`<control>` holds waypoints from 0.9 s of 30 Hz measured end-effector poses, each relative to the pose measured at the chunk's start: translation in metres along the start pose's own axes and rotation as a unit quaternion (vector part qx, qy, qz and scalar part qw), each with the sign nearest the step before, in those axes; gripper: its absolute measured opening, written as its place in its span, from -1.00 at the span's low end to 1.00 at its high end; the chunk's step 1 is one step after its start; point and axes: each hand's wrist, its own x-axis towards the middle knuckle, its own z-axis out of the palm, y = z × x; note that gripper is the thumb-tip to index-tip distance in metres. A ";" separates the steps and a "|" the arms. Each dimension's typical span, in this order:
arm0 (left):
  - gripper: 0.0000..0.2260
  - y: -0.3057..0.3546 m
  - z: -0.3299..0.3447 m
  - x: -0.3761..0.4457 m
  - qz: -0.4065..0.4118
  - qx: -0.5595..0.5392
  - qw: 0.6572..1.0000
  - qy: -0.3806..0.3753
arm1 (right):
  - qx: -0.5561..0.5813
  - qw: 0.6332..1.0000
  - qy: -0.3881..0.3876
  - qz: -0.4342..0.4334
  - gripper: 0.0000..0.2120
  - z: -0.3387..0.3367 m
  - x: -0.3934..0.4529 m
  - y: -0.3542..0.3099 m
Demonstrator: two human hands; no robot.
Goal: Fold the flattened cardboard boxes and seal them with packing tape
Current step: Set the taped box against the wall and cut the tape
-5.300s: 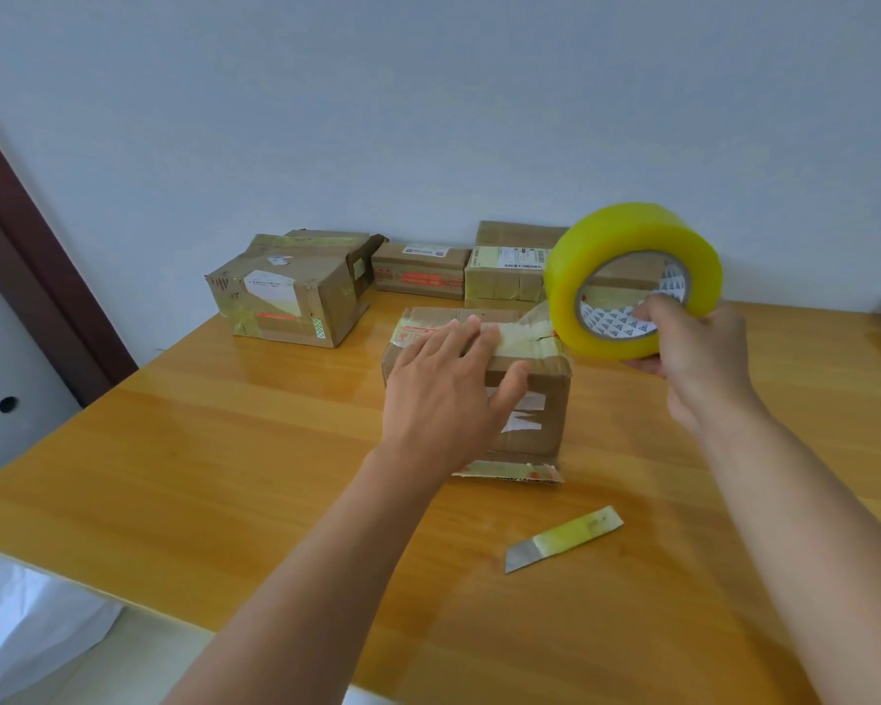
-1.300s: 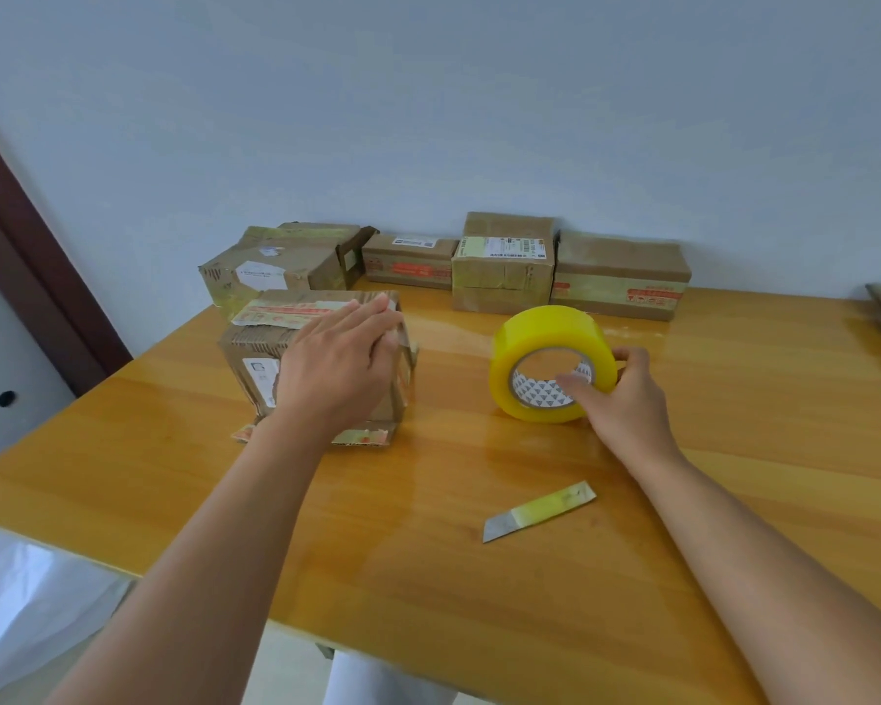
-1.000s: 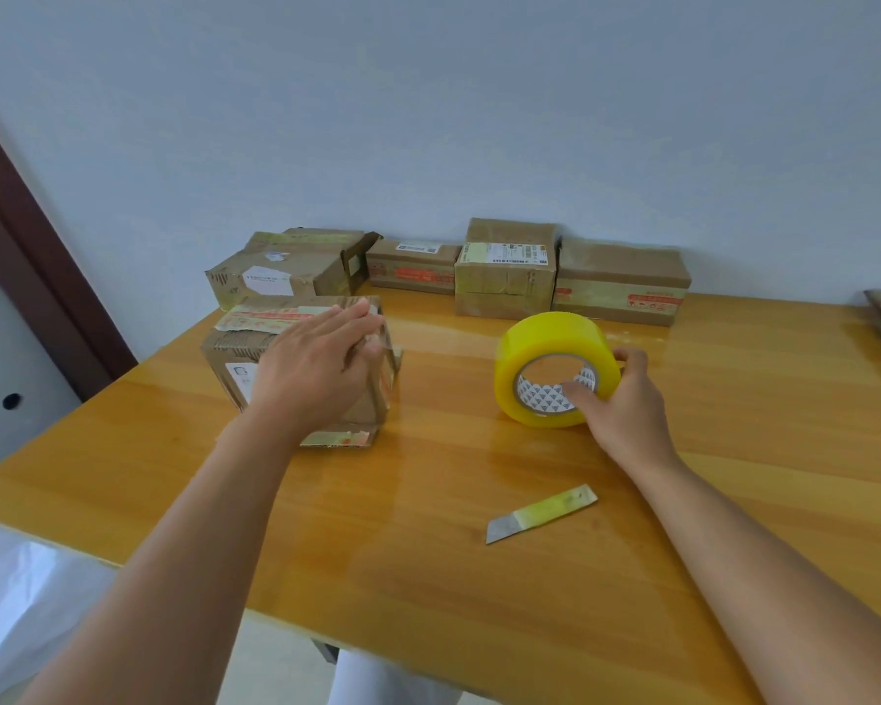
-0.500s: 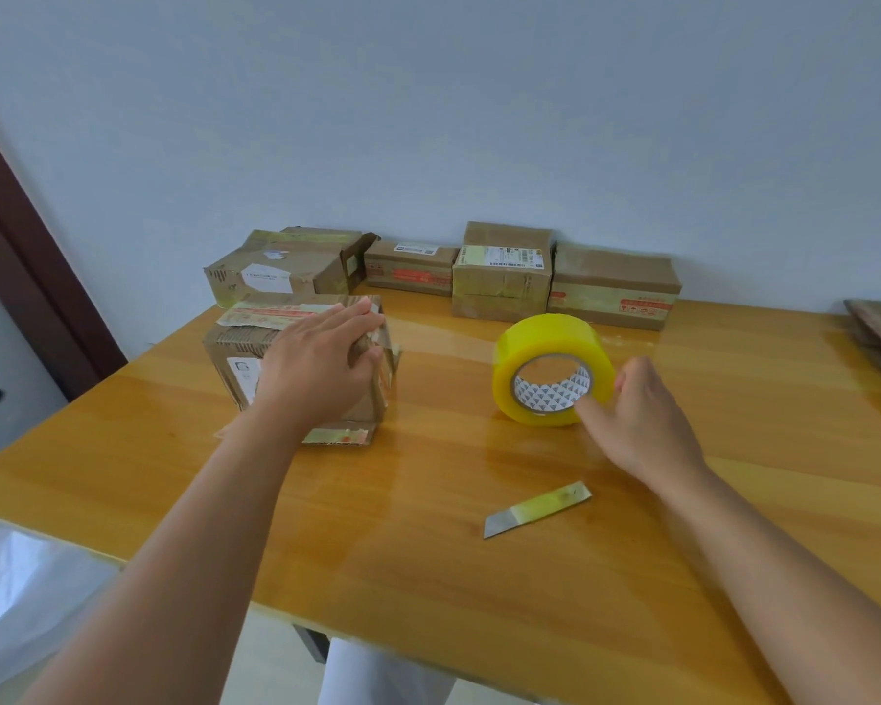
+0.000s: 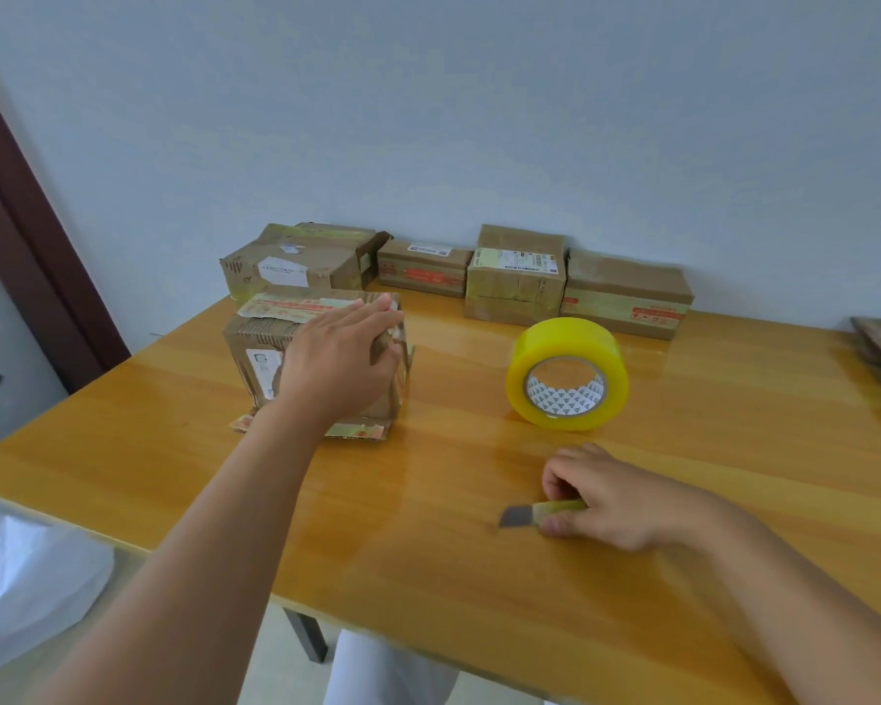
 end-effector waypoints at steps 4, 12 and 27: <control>-0.63 -0.001 0.002 0.000 0.001 -0.006 1.000 0.014 | 0.088 0.994 0.048 -0.031 -0.76 -0.015 0.008 -0.016; -0.63 -0.002 0.004 -0.001 0.005 -0.007 0.999 0.039 | 0.367 0.829 0.400 -0.137 -0.79 -0.054 0.068 -0.073; -0.64 -0.002 0.015 -0.001 0.015 -0.007 0.995 0.101 | 0.073 0.799 0.563 -0.201 -0.75 -0.011 0.131 -0.059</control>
